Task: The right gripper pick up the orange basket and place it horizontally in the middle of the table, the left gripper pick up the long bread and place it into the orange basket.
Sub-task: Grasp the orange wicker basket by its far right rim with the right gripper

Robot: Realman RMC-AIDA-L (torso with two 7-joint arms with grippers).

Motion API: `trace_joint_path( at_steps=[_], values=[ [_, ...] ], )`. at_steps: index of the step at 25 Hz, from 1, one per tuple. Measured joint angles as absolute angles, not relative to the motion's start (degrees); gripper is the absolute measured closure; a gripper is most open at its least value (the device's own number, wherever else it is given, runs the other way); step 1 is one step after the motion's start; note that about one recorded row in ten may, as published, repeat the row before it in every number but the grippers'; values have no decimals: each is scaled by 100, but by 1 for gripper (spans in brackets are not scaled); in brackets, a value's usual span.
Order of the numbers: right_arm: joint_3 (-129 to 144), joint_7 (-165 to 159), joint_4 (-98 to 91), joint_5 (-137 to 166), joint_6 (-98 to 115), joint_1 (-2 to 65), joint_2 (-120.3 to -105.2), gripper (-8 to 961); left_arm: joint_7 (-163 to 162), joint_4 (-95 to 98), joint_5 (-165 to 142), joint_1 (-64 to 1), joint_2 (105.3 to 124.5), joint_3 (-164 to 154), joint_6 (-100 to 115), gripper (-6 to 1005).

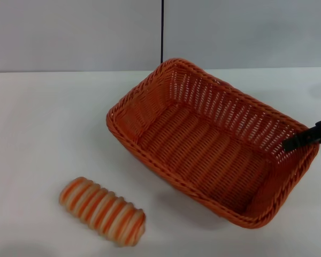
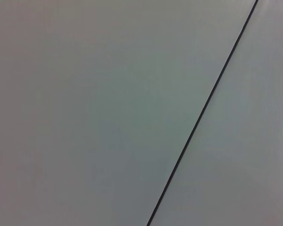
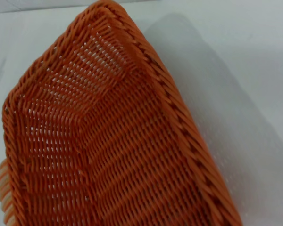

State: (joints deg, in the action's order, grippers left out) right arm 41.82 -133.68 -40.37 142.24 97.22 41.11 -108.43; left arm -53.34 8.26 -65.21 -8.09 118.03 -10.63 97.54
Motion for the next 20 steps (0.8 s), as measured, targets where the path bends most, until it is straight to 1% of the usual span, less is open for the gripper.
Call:
trace_joint_path(
  at_steps=[3, 7, 12, 18, 20],
  values=[
    [4191, -13357, -4115, 14224, 9715, 4104, -10859, 384, -5335, 826, -6521, -824, 11803, -1052, 9751, 203],
    [4225, -13353, -4211, 14228, 9714, 4089, -10864, 640, -5339, 826, -6521, -843, 11806, -1031, 9751, 203],
    [4231, -13351, -4233, 14230, 9697, 4083, -10850, 771, -5341, 826, -6522, -852, 11812, -1026, 9728, 202],
    [4216, -13254, -4299, 14235, 9653, 4036, -10844, 771, -5344, 826, -6508, -880, 11812, -1027, 9675, 203],
    [4182, -13105, -4493, 14163, 9656, 3942, -10877, 771, -5343, 826, -6508, -890, 11813, -1028, 9664, 203]
  ],
)
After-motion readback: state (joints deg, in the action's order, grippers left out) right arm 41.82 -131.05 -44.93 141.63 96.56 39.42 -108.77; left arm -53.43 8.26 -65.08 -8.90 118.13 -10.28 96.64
